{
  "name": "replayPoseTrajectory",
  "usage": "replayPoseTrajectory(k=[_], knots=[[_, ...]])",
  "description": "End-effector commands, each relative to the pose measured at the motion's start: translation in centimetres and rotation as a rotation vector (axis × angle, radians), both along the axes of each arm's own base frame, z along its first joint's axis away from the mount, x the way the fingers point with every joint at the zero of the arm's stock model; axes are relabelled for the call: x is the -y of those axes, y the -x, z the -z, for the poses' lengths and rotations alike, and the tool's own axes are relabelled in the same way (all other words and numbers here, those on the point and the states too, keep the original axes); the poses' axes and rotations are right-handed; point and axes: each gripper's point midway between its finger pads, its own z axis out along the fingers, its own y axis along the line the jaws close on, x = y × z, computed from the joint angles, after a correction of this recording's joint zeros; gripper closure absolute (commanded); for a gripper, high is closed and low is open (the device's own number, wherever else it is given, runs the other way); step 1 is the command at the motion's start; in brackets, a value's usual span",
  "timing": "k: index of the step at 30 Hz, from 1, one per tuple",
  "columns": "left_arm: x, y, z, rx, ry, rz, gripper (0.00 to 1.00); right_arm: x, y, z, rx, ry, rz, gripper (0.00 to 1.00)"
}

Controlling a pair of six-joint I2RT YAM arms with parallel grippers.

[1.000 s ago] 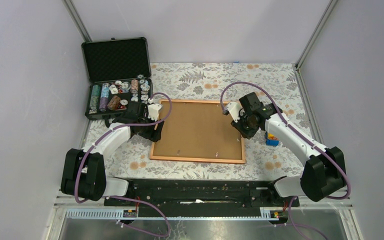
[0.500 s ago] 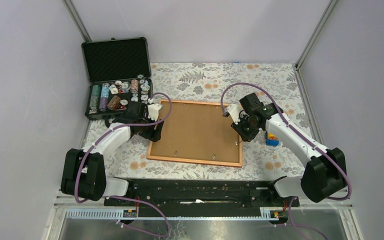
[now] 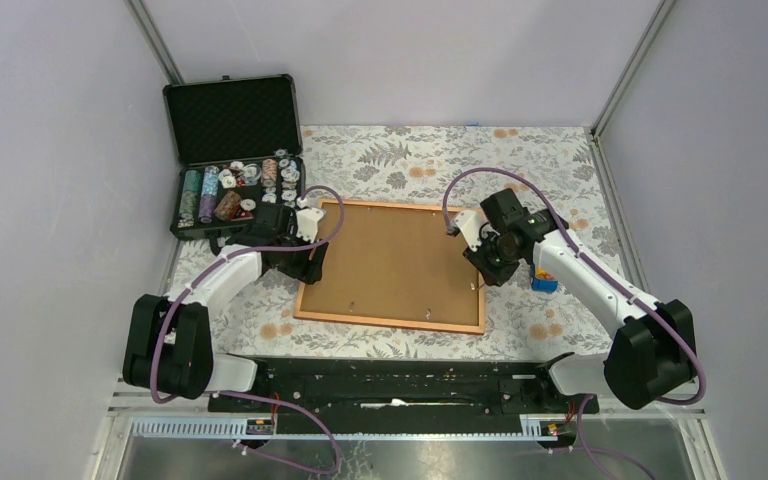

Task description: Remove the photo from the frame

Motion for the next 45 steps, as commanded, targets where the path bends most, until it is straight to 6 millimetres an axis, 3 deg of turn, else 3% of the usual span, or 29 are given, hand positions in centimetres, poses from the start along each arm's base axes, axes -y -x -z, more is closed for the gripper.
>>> replayPoseTrajectory(k=[1,12,23,45], knots=[[0.5,-1.1,-0.9,0.050,0.024,0.018,0.31,-0.4,-0.2,0.4,-0.001,-0.010,-0.007,1.00],[0.5,-1.1,-0.9,0.048,0.023,0.017,0.31,-1.2,-0.9,1.3,0.009,-0.040,-0.001,1.00],[0.5,-1.1,-0.8,0.045,0.024,0.019,0.31,-1.4,-1.6,0.9,0.045,-0.052,0.019,1.00],[0.5,-1.1,-0.7,0.042,0.024,0.022,0.31,-5.1,-2.2,1.1,-0.017,-0.232,0.071,1.00]])
